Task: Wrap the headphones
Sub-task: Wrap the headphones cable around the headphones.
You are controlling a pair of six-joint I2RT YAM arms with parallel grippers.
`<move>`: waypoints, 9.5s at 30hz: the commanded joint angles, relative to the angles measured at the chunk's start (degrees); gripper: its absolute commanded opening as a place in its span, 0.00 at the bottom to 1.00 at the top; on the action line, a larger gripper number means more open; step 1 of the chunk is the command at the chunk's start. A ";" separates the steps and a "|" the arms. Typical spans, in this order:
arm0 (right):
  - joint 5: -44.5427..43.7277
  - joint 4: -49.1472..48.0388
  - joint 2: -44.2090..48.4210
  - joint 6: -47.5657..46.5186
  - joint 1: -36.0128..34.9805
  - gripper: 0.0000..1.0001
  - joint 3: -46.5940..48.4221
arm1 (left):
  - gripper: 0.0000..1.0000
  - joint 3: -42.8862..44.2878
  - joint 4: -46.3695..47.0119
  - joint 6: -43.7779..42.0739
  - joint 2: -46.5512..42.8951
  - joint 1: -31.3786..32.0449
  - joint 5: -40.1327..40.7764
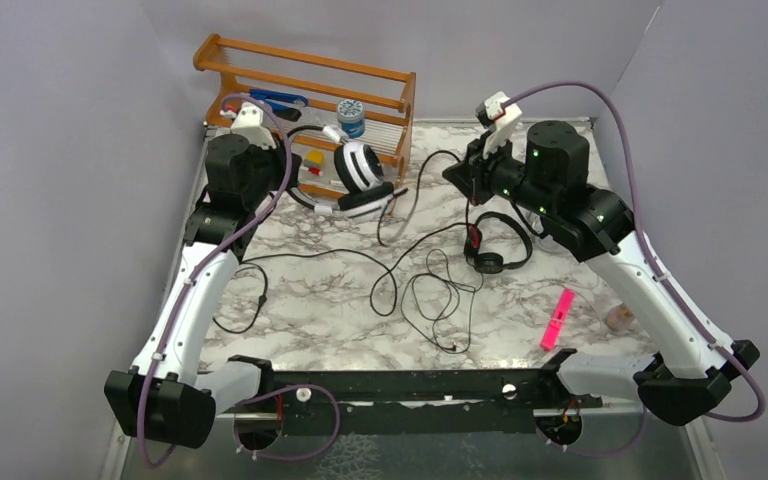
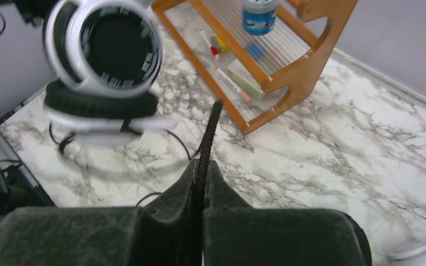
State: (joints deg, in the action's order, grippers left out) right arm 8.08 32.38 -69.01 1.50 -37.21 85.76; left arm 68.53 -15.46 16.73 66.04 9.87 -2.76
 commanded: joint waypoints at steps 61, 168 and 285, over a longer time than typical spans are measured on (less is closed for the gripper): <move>16.75 20.73 -20.82 4.39 6.19 0.01 35.22 | 0.00 -12.30 2.17 -9.45 -2.29 20.23 24.61; 35.06 0.26 -10.54 16.34 -9.78 0.05 10.24 | 0.00 7.67 13.23 2.09 2.30 22.12 54.73; -2.47 -8.33 -18.99 -3.30 -8.49 0.26 -12.55 | 0.00 9.40 -31.68 -18.62 10.89 21.95 27.43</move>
State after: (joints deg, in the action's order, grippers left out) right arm 4.40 25.21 -94.37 8.10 -45.10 79.70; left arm 79.77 -51.79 1.13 77.82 32.42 20.95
